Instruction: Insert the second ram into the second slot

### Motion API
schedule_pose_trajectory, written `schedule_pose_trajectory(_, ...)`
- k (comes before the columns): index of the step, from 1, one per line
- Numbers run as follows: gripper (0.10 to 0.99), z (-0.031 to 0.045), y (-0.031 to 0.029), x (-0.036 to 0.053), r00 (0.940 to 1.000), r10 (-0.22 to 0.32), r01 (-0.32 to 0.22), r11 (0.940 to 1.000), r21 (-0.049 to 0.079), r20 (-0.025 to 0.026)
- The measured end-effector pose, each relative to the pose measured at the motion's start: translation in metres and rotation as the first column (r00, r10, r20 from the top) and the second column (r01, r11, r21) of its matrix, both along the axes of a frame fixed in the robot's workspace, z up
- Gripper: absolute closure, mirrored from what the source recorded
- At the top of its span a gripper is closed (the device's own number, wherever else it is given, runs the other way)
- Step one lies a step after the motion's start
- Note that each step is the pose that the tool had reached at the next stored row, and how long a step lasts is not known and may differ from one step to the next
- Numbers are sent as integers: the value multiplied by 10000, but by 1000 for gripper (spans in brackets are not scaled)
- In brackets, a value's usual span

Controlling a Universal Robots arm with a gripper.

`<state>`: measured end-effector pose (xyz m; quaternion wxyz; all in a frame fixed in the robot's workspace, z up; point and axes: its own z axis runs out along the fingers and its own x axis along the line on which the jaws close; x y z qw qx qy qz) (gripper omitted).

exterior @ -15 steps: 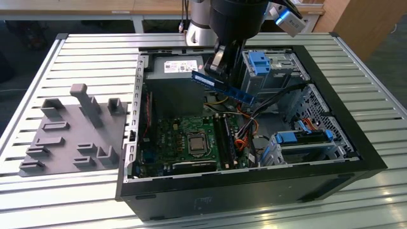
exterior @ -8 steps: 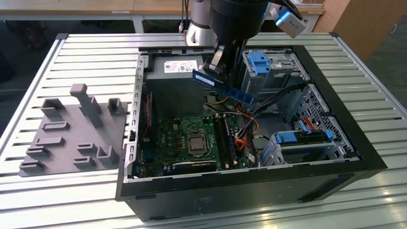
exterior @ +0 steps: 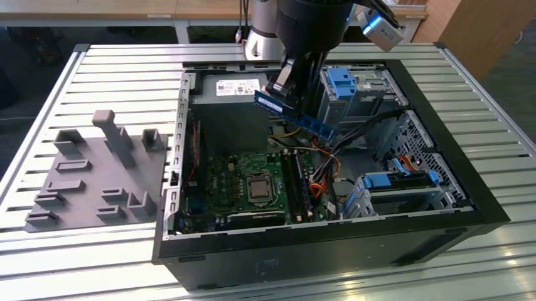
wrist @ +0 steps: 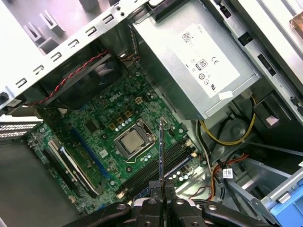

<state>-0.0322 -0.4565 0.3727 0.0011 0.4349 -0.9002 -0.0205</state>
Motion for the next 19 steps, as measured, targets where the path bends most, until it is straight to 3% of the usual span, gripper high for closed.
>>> schedule_pose_trajectory(19, 949, 0, 0, 0, 9964, -844, 844, 9964, 0, 0)
